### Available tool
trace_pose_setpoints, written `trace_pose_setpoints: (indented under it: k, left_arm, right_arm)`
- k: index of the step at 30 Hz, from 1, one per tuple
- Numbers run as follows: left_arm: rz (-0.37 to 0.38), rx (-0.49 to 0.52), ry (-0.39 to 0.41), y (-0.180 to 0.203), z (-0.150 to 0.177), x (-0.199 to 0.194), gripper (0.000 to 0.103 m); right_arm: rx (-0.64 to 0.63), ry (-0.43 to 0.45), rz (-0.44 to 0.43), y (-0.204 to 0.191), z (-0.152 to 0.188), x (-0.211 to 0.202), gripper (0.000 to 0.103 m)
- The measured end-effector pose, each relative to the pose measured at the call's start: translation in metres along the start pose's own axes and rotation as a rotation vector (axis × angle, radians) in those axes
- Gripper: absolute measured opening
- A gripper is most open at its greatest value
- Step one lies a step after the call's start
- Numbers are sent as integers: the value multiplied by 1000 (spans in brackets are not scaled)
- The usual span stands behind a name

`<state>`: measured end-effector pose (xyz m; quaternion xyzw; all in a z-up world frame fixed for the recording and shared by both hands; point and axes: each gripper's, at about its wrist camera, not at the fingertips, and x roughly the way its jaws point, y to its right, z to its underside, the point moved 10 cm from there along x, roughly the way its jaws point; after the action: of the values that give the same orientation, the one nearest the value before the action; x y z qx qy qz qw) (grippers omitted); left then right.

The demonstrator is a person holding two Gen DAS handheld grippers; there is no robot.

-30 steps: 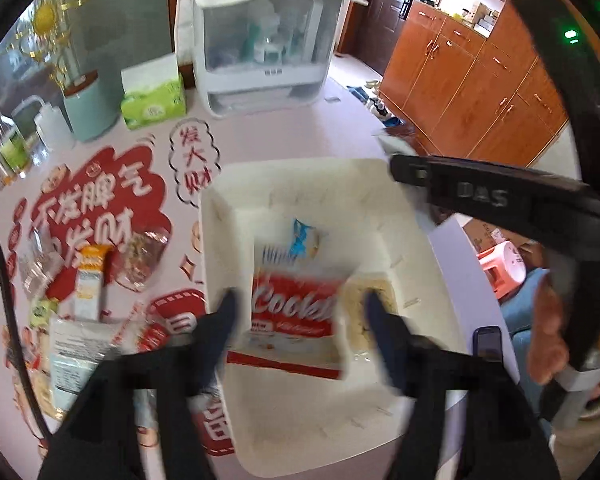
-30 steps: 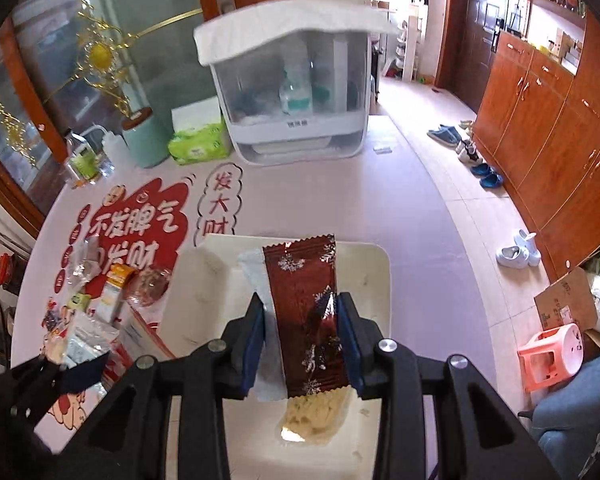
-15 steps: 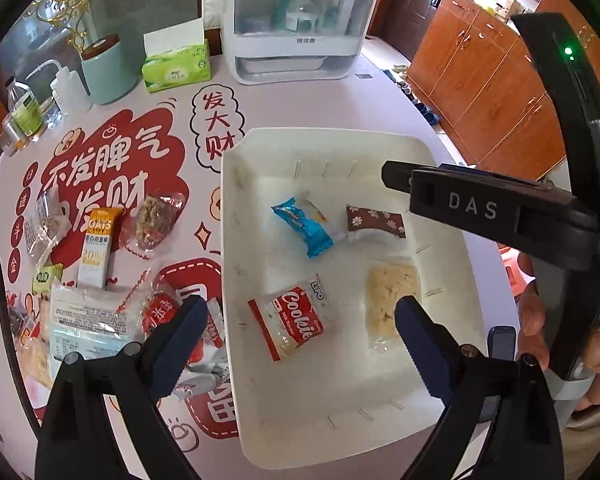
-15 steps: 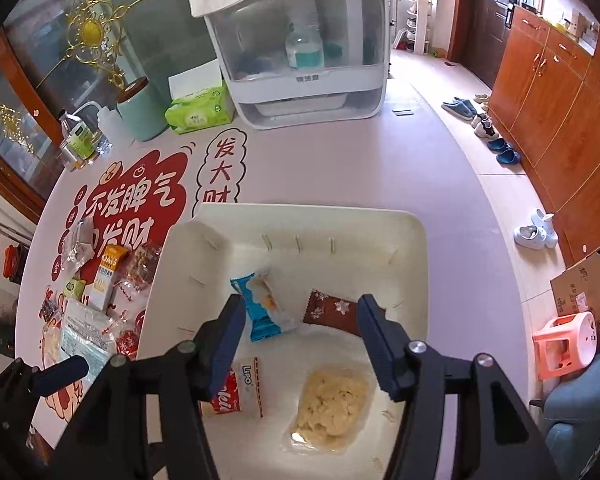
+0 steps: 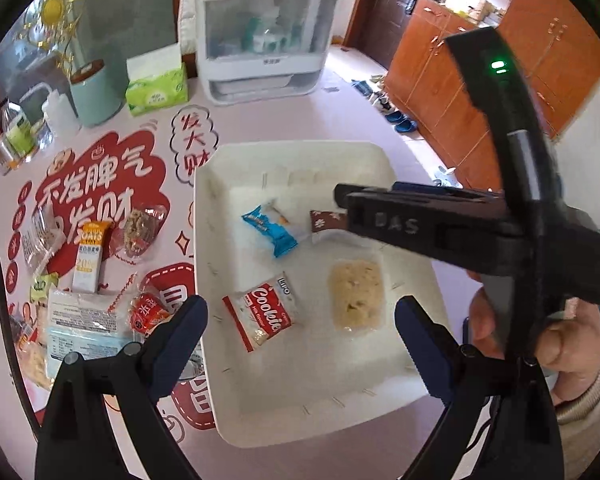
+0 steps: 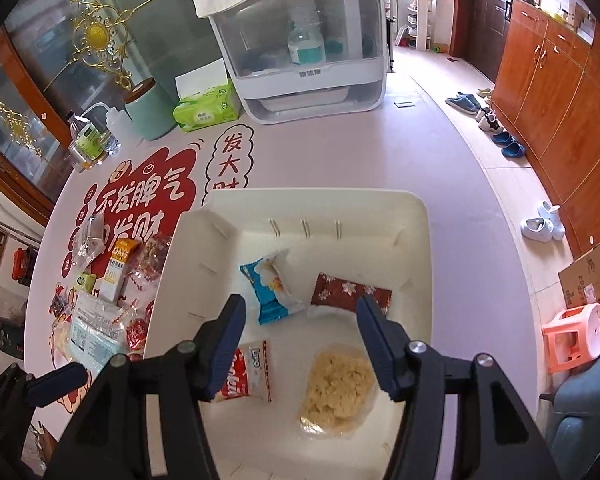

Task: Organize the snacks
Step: 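Grasp the dark chocolate pack with the left tool while the right tool grasps the clear printed bag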

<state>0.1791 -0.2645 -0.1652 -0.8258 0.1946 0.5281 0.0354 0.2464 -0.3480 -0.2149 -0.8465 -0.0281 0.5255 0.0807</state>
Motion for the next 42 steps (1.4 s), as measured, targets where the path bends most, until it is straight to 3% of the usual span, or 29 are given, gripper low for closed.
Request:
trace_pose_setpoints:
  k: [10, 17, 22, 27, 32, 37, 42]
  left_arm:
    - [-26, 71, 98, 6, 11, -54, 94]
    - [-29, 68, 152, -34, 17, -104, 94]
    - [-27, -12, 137, -98, 26, -137, 94]
    - [-131, -55, 189, -193, 30, -186, 95]
    - [-234, -81, 269, -288, 25, -217, 102]
    - [-383, -151, 268, -401, 31, -201, 102]
    - [-436, -323, 171, -489, 58, -146, 102]
  right_arm:
    - [-41, 29, -19, -27, 20, -33, 58]
    - [-108, 71, -50, -79, 16, -59, 58]
    - [-153, 100, -69, -131, 5, -70, 58]
    - [-185, 128, -98, -197, -12, -82, 59]
    - [-223, 142, -128, -268, -31, -79, 66]
    - [-254, 138, -132, -324, -44, -52, 73]
    - [-241, 80, -100, -358, -48, 3, 75]
